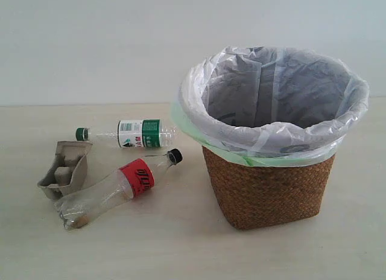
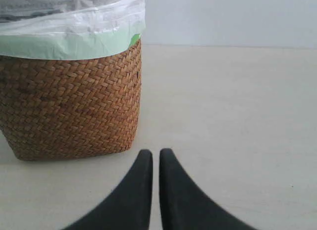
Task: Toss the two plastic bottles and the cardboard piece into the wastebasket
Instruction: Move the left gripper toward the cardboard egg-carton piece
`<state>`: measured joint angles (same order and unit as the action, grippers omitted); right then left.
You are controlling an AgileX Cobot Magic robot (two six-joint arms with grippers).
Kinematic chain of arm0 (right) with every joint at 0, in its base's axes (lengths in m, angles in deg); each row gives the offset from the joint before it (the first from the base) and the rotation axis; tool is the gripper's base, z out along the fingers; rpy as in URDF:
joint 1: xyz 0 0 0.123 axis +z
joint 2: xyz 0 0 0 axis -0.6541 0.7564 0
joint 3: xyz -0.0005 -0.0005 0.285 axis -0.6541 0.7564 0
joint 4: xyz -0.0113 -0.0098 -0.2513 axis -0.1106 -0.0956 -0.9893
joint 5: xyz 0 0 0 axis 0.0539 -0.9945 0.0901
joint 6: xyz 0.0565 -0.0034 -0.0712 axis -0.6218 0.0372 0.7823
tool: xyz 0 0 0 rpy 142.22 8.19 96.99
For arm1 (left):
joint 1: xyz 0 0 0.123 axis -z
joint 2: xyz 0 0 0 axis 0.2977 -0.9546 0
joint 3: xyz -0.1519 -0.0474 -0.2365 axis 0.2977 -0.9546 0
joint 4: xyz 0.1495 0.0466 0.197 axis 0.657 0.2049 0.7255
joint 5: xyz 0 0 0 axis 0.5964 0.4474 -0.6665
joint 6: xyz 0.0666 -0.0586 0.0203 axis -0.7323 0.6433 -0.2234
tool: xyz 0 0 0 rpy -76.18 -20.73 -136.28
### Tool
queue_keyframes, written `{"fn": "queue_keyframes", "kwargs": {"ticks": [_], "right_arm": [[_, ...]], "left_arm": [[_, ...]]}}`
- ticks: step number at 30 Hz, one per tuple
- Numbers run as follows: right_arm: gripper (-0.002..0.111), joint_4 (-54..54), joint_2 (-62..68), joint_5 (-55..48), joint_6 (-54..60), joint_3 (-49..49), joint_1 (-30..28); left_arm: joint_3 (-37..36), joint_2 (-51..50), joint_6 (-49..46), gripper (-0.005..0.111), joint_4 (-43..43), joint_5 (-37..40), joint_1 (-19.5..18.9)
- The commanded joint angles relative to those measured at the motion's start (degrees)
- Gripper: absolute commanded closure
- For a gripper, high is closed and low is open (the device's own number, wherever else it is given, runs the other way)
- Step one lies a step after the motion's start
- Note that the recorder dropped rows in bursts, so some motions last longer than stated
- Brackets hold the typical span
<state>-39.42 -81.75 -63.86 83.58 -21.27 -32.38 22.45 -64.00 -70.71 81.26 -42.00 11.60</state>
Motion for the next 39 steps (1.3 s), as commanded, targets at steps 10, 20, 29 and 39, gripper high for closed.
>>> {"fn": "queue_keyframes", "kwargs": {"ticks": [10,20,29,39], "right_arm": [[0.106,-0.46,-0.32,0.54,0.20,-0.06,0.08],[0.106,-0.46,-0.32,0.54,0.20,-0.06,0.08],[0.106,-0.46,-0.32,0.54,0.20,-0.06,0.08],[0.106,-0.46,-0.32,0.54,0.20,-0.06,0.08]], "left_arm": [[-0.12,0.16,5.70,0.099,-2.31,-24.41,0.30],[0.23,0.16,27.10,0.102,-2.31,-64.01,0.30],[20.81,-8.12,27.39,0.103,-1.21,-40.19,0.30],[48.86,-41.04,29.01,-0.003,6.18,-4.77,0.30]]}}
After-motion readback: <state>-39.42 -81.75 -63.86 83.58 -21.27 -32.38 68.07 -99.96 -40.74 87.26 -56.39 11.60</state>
